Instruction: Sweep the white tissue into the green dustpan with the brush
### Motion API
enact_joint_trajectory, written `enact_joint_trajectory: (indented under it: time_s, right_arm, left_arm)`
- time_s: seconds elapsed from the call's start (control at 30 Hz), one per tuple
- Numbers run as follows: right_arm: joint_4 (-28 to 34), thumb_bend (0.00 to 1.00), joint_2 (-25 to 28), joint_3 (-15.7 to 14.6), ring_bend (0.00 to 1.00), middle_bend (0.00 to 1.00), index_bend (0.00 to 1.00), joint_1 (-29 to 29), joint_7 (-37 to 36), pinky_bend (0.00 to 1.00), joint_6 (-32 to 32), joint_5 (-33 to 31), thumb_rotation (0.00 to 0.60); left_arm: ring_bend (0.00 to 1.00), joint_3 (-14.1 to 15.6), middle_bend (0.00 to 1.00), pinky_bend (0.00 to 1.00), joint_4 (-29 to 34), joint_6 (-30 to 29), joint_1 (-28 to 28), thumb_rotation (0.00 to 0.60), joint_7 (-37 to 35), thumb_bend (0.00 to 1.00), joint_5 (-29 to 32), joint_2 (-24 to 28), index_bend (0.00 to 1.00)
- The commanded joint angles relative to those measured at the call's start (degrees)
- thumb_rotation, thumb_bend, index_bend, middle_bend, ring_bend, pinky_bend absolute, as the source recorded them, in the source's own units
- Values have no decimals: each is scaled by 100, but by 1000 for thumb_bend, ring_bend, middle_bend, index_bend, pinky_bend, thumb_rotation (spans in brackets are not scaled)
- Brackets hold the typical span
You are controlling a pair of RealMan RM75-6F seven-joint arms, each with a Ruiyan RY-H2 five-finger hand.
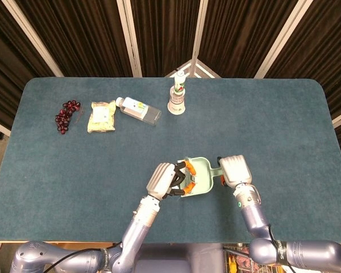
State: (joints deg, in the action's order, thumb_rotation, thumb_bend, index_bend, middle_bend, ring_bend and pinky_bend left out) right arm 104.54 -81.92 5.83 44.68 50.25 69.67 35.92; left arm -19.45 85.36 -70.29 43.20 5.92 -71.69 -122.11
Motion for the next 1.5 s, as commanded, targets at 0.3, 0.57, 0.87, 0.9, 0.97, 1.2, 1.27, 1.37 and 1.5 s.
enact_joint_trajectory:
  time_s: [0.3,0.57,0.87,0.9,0.97,1.2,1.27,1.37,1.5]
  right_arm:
    - [103,384,79,-83,865,942,77,31,136,871,18,-51,600]
    - [100,384,102,-132,820,899,63,19,192,843,144,63,600]
    - [132,383,426,-145,793,875,63,-188,-232,821,248,514,600]
    - [140,384,477,-158,793,875,63,-214,-280,821,231,557,600]
    - [146,384,550,-180,793,875,63,-262,-350,820,224,609,600]
    - [224,384,708,-199,793,875,62,-351,-488,820,184,739,600]
    - [255,384,754,-192,793,875,62,-370,-517,821,183,766,600]
    - [297,384,826,-186,793,875,62,-403,-560,820,192,814,600]
    - [353,384,912,-193,793,875,62,-453,-620,821,187,837,600]
  left_arm:
    - [979,-74,1000,998,79,-35,-19,600,47,590,-47,19,781]
    - [975,-208,1000,995,293,-143,-97,600,-56,581,-94,149,774]
    - [968,-219,1000,985,783,-142,-323,600,-7,560,-91,785,757]
    - [969,-199,1000,985,861,-105,-355,600,77,560,-37,902,757]
    - [969,-166,1000,985,968,-63,-404,600,325,560,77,1100,756]
    - [969,54,997,985,1274,105,-462,600,1448,543,341,1838,741]
    - [969,140,996,985,1371,115,-485,600,1820,533,409,2069,739]
    - [968,317,993,985,1500,159,-506,600,2486,507,521,2469,731]
    - [959,544,976,985,1767,350,-493,600,3438,453,993,3040,692]
